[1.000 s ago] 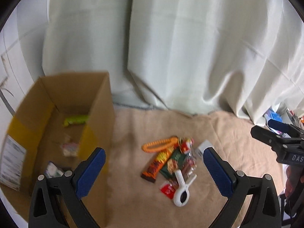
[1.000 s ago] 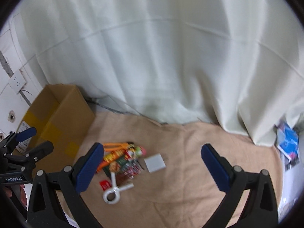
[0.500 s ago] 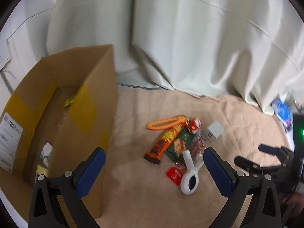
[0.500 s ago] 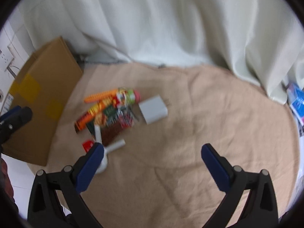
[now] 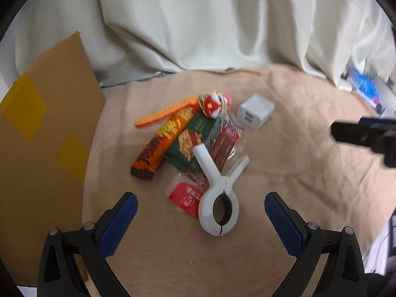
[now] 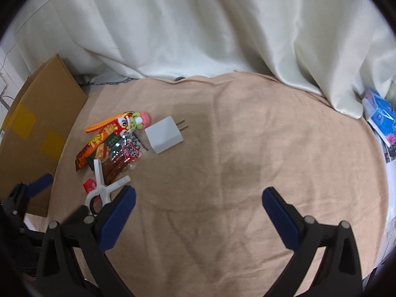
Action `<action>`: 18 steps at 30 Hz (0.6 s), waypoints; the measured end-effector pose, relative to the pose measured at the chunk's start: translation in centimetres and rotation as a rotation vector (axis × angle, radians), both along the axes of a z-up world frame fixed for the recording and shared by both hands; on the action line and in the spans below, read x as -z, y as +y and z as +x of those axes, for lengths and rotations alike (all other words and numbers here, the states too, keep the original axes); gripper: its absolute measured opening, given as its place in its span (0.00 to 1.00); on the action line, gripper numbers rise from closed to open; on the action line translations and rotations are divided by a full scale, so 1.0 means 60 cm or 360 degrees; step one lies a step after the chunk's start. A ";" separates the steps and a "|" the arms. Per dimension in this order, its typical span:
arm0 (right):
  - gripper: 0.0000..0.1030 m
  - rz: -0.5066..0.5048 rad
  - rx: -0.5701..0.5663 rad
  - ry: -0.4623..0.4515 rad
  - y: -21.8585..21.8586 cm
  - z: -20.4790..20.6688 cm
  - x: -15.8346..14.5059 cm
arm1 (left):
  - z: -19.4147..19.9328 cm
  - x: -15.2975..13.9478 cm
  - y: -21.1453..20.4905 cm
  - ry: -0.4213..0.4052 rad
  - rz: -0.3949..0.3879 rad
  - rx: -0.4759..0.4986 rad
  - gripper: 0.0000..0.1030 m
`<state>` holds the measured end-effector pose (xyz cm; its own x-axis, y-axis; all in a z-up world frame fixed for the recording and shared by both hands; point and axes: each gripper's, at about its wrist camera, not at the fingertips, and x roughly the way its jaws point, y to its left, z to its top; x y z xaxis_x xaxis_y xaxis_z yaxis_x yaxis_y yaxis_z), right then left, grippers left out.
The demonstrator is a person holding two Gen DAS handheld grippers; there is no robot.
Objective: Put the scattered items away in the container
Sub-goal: 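Grasp the white clip with left gripper while right gripper grasps white charger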
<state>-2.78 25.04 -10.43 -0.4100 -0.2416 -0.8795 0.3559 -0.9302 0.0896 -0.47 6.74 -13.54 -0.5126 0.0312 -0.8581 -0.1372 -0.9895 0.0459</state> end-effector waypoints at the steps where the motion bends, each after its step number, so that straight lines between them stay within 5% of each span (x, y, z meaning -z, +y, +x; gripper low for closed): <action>1: 1.00 -0.0001 -0.0001 -0.0002 0.001 0.001 0.000 | -0.002 0.006 0.004 -0.0005 -0.0013 0.0010 0.99; 8: 1.00 -0.0017 -0.0003 -0.0028 0.007 0.004 0.001 | -0.010 0.044 0.022 -0.0062 -0.0112 0.0076 0.78; 11: 1.00 -0.0016 -0.0011 -0.0030 0.006 0.004 0.001 | -0.009 0.056 0.023 -0.0070 -0.0121 0.0100 0.62; 13: 1.00 -0.0016 -0.0017 -0.0032 0.005 0.003 0.000 | -0.008 0.055 0.027 -0.0067 -0.0118 0.0135 0.41; 18: 1.00 -0.0010 -0.0048 -0.0037 -0.004 0.002 0.003 | -0.004 0.033 0.015 -0.0051 -0.0018 0.0145 0.42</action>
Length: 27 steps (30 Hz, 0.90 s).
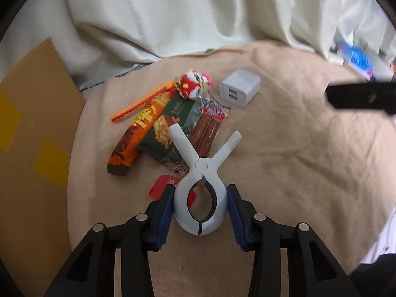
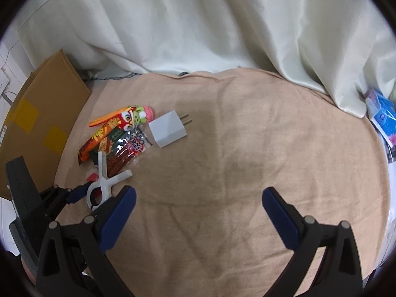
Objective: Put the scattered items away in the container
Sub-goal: 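Grasp the white clip with left gripper while right gripper grasps white charger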
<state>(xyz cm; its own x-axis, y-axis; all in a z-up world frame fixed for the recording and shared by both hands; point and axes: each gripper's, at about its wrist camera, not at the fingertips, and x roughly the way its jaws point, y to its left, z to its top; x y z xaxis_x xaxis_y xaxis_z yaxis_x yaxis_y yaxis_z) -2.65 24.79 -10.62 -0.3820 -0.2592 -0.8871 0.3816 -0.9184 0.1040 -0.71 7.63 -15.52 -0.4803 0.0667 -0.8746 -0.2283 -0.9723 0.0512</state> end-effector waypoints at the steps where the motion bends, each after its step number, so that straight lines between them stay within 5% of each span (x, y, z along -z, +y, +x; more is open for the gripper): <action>1: 1.00 0.0000 -0.0009 -0.0001 -0.002 0.000 0.001 | 0.000 -0.006 -0.006 0.0002 0.0013 -0.0013 0.42; 16: 0.98 0.0090 -0.0180 0.0057 -0.093 -0.073 0.049 | 0.037 -0.054 -0.124 0.0004 0.0176 -0.0312 0.42; 21: 0.92 0.0108 -0.0246 0.0013 -0.122 -0.097 0.080 | 0.046 -0.060 -0.138 0.0019 0.0195 -0.0344 0.42; 27: 0.71 0.0158 -0.0245 -0.0030 -0.128 -0.113 0.104 | 0.051 -0.063 -0.148 0.0021 0.0211 -0.0371 0.42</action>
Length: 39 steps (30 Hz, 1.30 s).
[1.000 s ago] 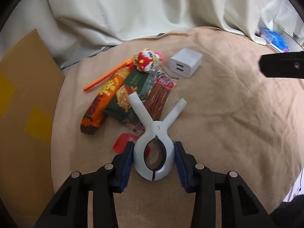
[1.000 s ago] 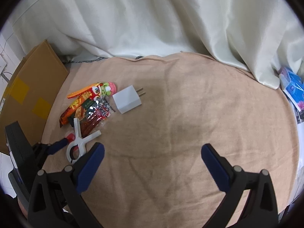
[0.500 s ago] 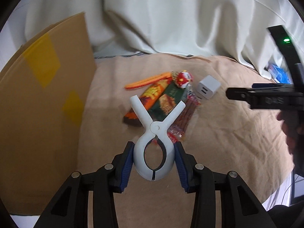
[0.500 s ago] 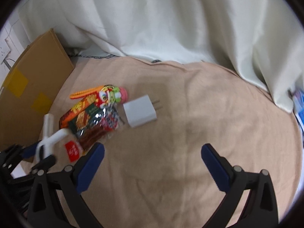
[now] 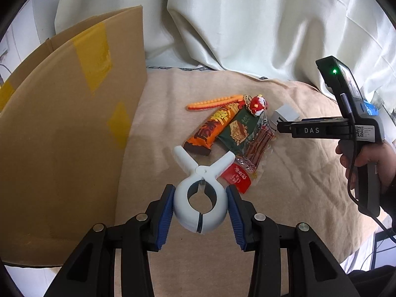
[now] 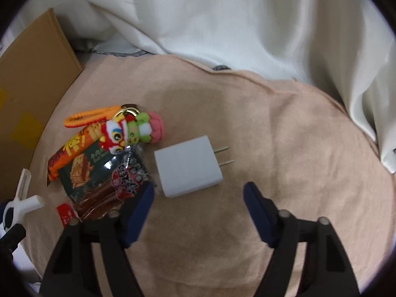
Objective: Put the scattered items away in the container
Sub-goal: 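Grasp the white clip with left gripper while right gripper grasps white charger, then carry clip and charger into the box and open both grippers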
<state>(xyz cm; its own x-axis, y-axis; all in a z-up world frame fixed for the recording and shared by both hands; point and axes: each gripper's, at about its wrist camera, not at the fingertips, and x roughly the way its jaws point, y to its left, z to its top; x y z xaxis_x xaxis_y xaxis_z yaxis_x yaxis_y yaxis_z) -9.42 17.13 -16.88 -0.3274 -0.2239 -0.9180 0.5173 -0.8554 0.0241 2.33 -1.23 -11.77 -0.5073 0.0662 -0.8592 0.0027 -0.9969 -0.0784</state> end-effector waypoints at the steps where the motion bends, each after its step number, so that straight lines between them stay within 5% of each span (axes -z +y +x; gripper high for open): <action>1: 0.69 -0.0013 0.0015 -0.0009 0.002 -0.003 0.001 | 0.001 0.000 -0.001 -0.0002 -0.0003 -0.0004 0.42; 6: 0.67 -0.0041 0.0017 -0.0032 0.002 -0.016 0.001 | 0.003 0.001 -0.004 -0.0006 0.0002 -0.0010 0.42; 8: 0.49 -0.0030 -0.0012 -0.0024 -0.001 -0.015 0.001 | 0.005 -0.001 -0.005 -0.0001 0.0002 -0.0013 0.42; 27: 0.49 -0.0273 0.0059 0.0075 0.116 0.064 -0.122 | -0.021 -0.019 0.019 0.0025 0.0045 0.0057 0.42; 39: 0.49 -0.0489 0.0116 0.0111 0.132 0.108 -0.185 | -0.038 -0.142 0.036 0.0227 0.0045 0.0101 0.42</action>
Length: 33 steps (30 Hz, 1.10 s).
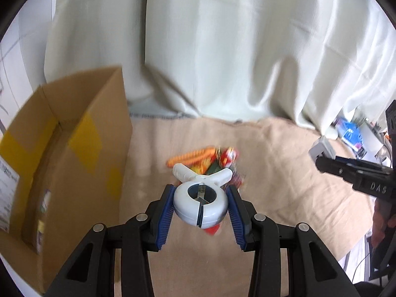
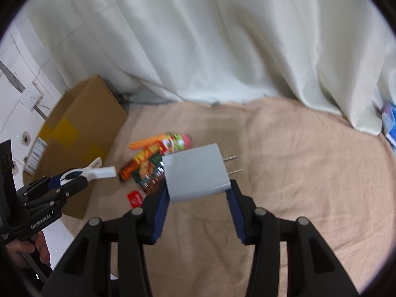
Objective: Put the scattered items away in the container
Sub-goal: 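Carry clip and charger into the box and open both grippers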
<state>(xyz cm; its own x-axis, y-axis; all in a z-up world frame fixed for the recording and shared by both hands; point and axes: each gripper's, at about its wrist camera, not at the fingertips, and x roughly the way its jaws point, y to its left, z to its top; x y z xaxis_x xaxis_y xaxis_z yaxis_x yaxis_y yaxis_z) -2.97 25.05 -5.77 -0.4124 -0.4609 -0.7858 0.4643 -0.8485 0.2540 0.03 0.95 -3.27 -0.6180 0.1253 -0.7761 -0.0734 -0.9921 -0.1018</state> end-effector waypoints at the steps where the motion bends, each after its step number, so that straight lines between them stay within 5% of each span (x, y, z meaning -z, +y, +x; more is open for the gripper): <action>1: 0.49 -0.0013 -0.0009 0.0019 -0.001 0.003 -0.012 | -0.002 -0.011 -0.001 0.0012 0.0012 0.0000 0.42; 15: 0.49 -0.0164 -0.0248 0.0260 -0.114 -0.012 -0.142 | 0.013 -0.161 -0.132 0.0282 -0.0113 -0.0252 0.42; 24: 0.49 -0.0257 -0.0584 0.0391 -0.296 0.007 -0.211 | 0.054 -0.159 -0.299 0.0279 -0.0169 -0.0585 0.42; 33: 0.49 -0.0230 -0.0893 0.0385 -0.487 0.055 -0.213 | 0.085 -0.107 -0.390 0.0211 -0.0124 -0.0726 0.42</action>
<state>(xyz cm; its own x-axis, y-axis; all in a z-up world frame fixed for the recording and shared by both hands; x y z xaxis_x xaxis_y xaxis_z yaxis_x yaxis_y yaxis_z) 0.35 -4.16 6.98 -0.2352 -0.7533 -0.6142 0.8876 -0.4240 0.1800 5.13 -22.44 3.14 -0.6906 -0.2370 -0.6834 0.3639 -0.9303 -0.0452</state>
